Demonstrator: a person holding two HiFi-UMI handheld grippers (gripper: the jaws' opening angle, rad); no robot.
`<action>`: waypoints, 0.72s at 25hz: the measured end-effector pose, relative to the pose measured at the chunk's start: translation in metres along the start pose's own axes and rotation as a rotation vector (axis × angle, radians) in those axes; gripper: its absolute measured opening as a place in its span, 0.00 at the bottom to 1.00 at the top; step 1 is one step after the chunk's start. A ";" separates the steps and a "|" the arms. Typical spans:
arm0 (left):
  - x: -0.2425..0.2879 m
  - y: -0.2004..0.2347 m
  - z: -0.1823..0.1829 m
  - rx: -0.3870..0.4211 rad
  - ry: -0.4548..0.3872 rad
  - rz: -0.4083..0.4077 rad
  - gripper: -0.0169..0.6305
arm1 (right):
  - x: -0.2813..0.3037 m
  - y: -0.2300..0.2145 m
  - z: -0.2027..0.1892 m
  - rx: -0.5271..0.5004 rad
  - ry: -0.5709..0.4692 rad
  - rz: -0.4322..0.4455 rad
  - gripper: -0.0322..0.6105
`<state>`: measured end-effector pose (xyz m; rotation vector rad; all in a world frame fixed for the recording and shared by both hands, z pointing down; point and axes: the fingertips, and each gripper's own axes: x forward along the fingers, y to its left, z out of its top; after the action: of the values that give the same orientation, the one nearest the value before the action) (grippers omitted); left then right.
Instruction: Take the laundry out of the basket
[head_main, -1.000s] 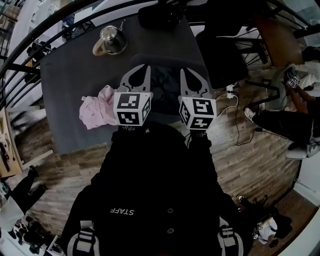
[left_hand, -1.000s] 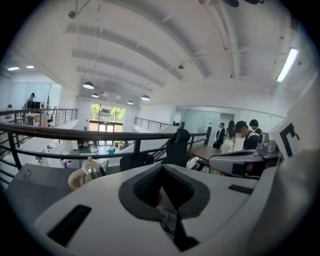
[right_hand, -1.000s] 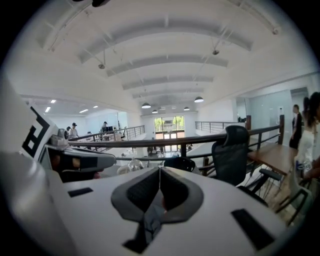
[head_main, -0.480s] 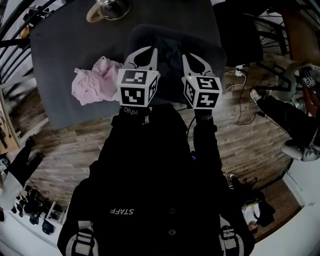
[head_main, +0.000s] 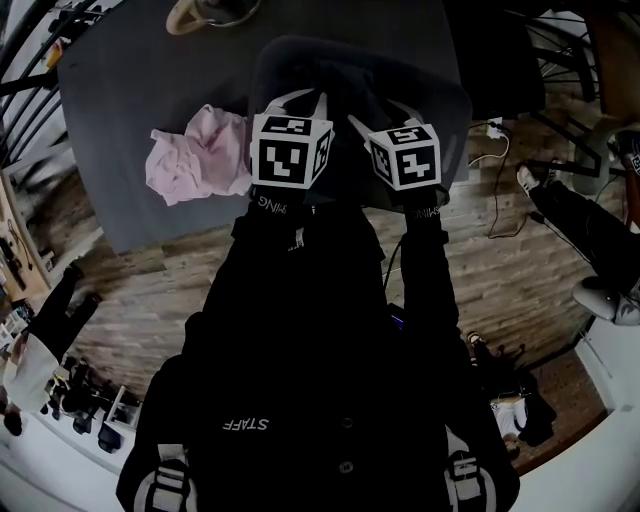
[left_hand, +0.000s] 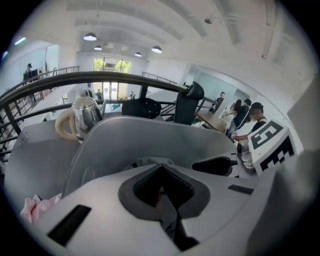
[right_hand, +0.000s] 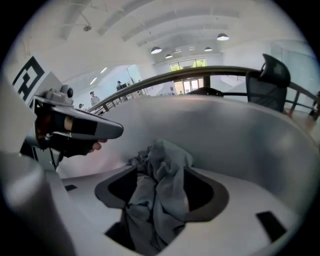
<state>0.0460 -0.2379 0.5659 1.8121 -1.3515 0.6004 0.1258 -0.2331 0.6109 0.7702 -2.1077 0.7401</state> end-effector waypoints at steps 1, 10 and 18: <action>0.002 0.002 -0.003 -0.001 0.011 0.003 0.03 | 0.007 -0.001 -0.005 -0.007 0.024 0.018 0.53; 0.016 0.018 -0.019 -0.024 0.070 0.021 0.03 | 0.063 -0.009 -0.045 -0.099 0.190 0.109 0.90; 0.020 0.019 -0.025 -0.036 0.081 0.020 0.03 | 0.101 -0.013 -0.075 -0.139 0.300 0.109 0.96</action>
<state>0.0365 -0.2318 0.6012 1.7293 -1.3195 0.6494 0.1155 -0.2166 0.7355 0.4418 -1.9150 0.7098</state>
